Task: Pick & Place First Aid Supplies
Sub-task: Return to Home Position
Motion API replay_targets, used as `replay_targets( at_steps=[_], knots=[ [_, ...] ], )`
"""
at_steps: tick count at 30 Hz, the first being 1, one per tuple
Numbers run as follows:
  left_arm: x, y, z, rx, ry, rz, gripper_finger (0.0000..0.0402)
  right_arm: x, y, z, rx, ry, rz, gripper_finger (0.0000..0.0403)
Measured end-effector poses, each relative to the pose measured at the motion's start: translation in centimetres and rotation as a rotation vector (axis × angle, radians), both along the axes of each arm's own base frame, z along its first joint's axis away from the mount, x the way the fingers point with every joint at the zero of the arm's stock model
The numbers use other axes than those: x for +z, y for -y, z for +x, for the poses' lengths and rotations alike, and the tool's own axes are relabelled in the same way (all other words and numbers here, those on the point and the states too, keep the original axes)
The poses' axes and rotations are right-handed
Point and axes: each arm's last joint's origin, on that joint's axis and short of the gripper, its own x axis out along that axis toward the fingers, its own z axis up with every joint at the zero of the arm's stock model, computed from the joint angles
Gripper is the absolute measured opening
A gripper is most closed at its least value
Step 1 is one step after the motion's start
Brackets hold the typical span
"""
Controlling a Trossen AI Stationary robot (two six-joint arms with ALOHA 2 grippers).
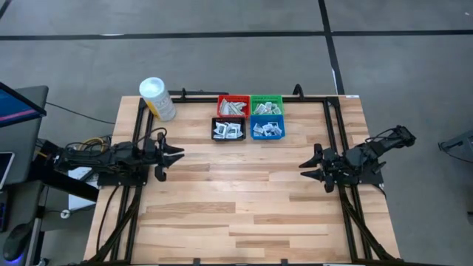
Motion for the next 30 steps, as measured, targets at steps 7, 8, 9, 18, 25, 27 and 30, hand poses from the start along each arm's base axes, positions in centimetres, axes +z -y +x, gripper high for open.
replay_targets(
  at_steps=[7, 8, 9, 18, 25, 27, 30],
  knots=[
    [0.08, 0.01, 0.05, 0.0, 0.006, -0.001, 0.0099, 0.0, 0.0, 0.0, 0.0, 0.0, 0.0, 0.0144],
    [0.04, 0.01, 0.07, 0.0, 0.003, 0.0, 0.0099, 0.0, 0.0, 0.0, 0.0, 0.0, 0.0, 0.0145],
    [0.04, 0.01, 0.08, 0.0, 0.003, 0.0, 0.0099, 0.0, 0.0, 0.0, 0.0, 0.0, 0.0, 0.0146],
    [0.04, 0.01, 0.1, 0.0, 0.002, 0.0, 0.0099, -0.01, 0.0, 0.0, 0.0, 0.0, 0.0, 0.0141],
    [0.08, 0.01, 0.1, -0.001, 0.006, -0.001, 0.0099, -0.01, 0.0, 0.0, 0.0, 0.0, 0.0, 0.0145],
    [0.08, 0.01, 0.1, -0.001, 0.006, -0.001, 0.0099, -0.01, 0.0, 0.0, 0.0, 0.0, 0.0, 0.0146],
    [0.09, 0.01, 0.1, -0.001, 0.008, -0.001, 0.0099, -0.01, 0.0, 0.0, 0.0, 0.0, 0.0, 0.0145]
  ],
)
